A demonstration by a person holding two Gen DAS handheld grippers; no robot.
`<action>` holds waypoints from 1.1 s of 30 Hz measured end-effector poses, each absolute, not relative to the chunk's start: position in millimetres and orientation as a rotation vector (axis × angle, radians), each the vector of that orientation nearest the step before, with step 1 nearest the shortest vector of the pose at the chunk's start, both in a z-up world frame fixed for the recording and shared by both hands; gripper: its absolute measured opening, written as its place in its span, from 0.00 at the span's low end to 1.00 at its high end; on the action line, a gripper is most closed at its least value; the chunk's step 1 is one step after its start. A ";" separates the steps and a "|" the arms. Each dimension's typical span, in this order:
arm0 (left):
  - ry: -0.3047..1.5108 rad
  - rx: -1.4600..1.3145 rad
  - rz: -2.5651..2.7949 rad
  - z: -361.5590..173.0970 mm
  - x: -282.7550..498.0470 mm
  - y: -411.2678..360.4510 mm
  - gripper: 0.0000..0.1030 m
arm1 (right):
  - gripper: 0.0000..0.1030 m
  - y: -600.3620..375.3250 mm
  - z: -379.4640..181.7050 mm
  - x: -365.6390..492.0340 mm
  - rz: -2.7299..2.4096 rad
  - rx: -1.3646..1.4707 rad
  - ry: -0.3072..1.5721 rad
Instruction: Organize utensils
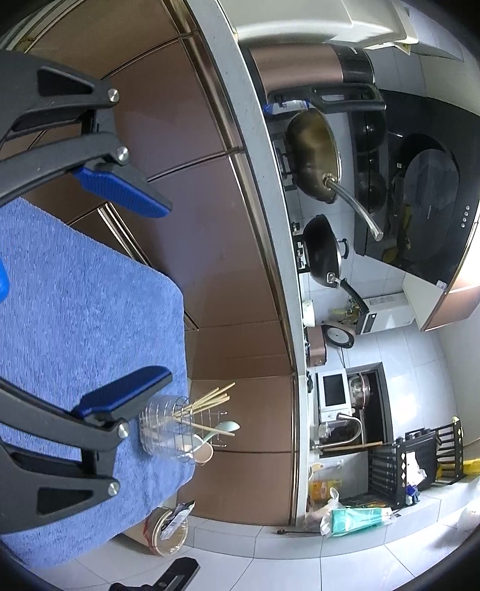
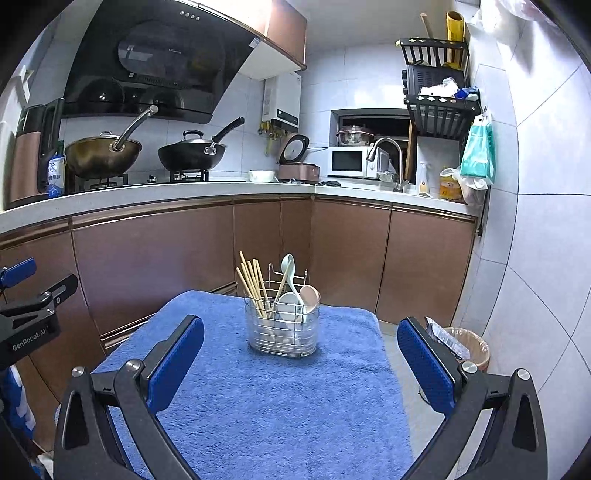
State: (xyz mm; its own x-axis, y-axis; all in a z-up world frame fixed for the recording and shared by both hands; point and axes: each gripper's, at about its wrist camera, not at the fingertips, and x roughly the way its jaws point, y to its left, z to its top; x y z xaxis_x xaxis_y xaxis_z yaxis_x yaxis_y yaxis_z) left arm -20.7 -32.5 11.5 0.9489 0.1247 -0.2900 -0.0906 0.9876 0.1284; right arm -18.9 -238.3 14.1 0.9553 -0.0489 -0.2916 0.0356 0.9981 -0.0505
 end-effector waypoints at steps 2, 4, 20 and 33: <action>0.307 0.112 0.107 10.5 -18.3 -33.4 0.79 | 1.00 -238.4 13.8 -17.5 -0.047 -0.050 0.299; 0.311 0.109 0.105 9.8 -15.9 -33.5 0.79 | 1.00 -238.5 13.6 -16.4 -0.049 -0.053 0.299; 0.315 0.106 0.107 8.6 0.0 -34.4 0.79 | 1.00 -245.1 8.0 -0.7 -0.048 -0.044 0.316; 0.311 0.106 0.120 6.8 12.2 -37.6 0.79 | 1.00 -251.2 0.3 13.2 -0.053 -0.037 0.334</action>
